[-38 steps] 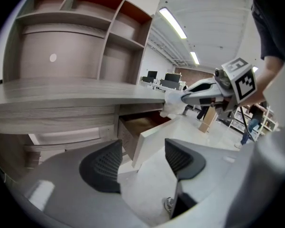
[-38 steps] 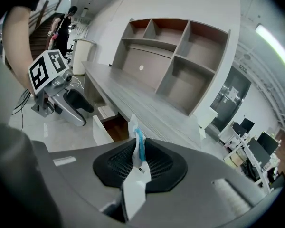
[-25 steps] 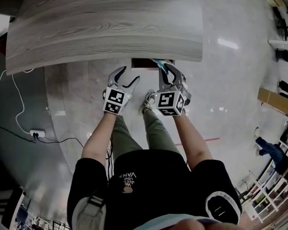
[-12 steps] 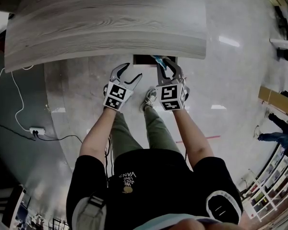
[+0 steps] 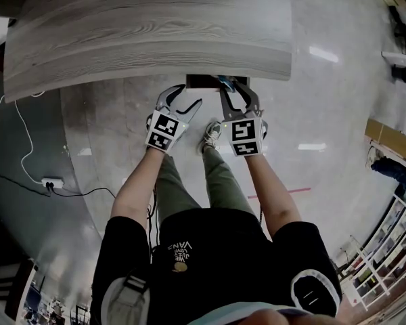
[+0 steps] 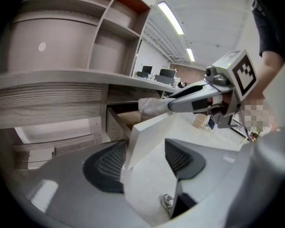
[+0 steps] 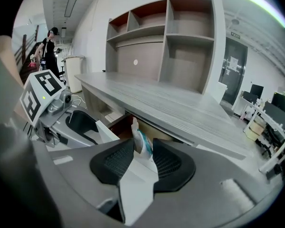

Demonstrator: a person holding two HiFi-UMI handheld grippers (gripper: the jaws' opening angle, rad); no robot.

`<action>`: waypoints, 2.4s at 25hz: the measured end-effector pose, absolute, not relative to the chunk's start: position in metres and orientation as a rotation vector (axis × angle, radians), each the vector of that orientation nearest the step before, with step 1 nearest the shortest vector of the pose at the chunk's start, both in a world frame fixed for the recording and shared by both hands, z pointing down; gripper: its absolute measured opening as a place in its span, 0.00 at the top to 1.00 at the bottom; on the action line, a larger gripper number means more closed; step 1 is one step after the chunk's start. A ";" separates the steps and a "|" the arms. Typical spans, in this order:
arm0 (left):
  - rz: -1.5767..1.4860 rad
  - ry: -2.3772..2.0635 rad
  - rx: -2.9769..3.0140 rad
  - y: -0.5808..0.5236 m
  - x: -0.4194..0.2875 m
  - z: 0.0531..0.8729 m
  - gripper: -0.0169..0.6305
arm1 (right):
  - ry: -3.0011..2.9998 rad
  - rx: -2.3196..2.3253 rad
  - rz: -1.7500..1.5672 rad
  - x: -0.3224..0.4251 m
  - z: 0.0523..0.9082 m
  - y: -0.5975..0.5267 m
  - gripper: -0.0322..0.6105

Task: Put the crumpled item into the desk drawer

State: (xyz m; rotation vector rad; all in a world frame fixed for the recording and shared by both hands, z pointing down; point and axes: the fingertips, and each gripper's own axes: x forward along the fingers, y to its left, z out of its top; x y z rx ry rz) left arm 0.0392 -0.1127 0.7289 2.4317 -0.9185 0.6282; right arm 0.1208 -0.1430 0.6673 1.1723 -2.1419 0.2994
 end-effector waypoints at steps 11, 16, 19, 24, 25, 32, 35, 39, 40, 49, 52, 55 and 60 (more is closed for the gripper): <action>0.619 -0.942 2.414 -0.114 0.038 0.731 0.50 | -2.152 1.272 0.320 0.149 0.649 -0.130 0.79; 0.615 -0.957 2.414 -0.114 0.037 0.733 0.50 | -2.148 1.272 0.334 0.150 0.652 -0.135 0.79; 0.605 -0.962 2.414 -0.115 0.037 0.732 0.50 | -2.143 1.270 0.343 0.150 0.655 -0.137 0.79; 0.599 -0.979 2.423 -0.116 0.035 0.738 0.51 | -2.131 1.274 0.364 0.153 0.660 -0.139 0.79; 0.601 -0.980 2.421 -0.116 0.034 0.738 0.51 | -2.130 1.276 0.368 0.153 0.661 -0.139 0.79; 0.618 -0.973 2.410 -0.117 0.031 0.739 0.56 | -2.120 1.304 0.393 0.158 0.662 -0.142 0.79; 0.624 -0.966 2.403 -0.119 0.030 0.737 0.58 | -2.117 1.320 0.410 0.159 0.662 -0.143 0.79; 0.624 -0.985 2.396 -0.123 0.026 0.737 0.63 | -2.119 1.335 0.427 0.158 0.661 -0.143 0.79; 0.622 -0.991 2.395 -0.124 0.025 0.736 0.64 | -2.118 1.337 0.428 0.159 0.660 -0.143 0.79; 0.659 -0.982 2.382 -0.121 0.020 0.732 0.64 | -2.107 1.403 0.446 0.163 0.649 -0.142 0.79; 0.668 -0.980 2.371 -0.116 0.015 0.729 0.64 | -2.098 1.433 0.457 0.166 0.645 -0.141 0.79; 0.653 -0.972 2.384 -0.113 0.013 0.716 0.64 | -2.081 1.460 0.479 0.169 0.640 -0.137 0.80; 0.618 -0.969 2.427 -0.113 0.014 0.690 0.65 | -2.054 1.515 0.478 0.174 0.630 -0.129 0.88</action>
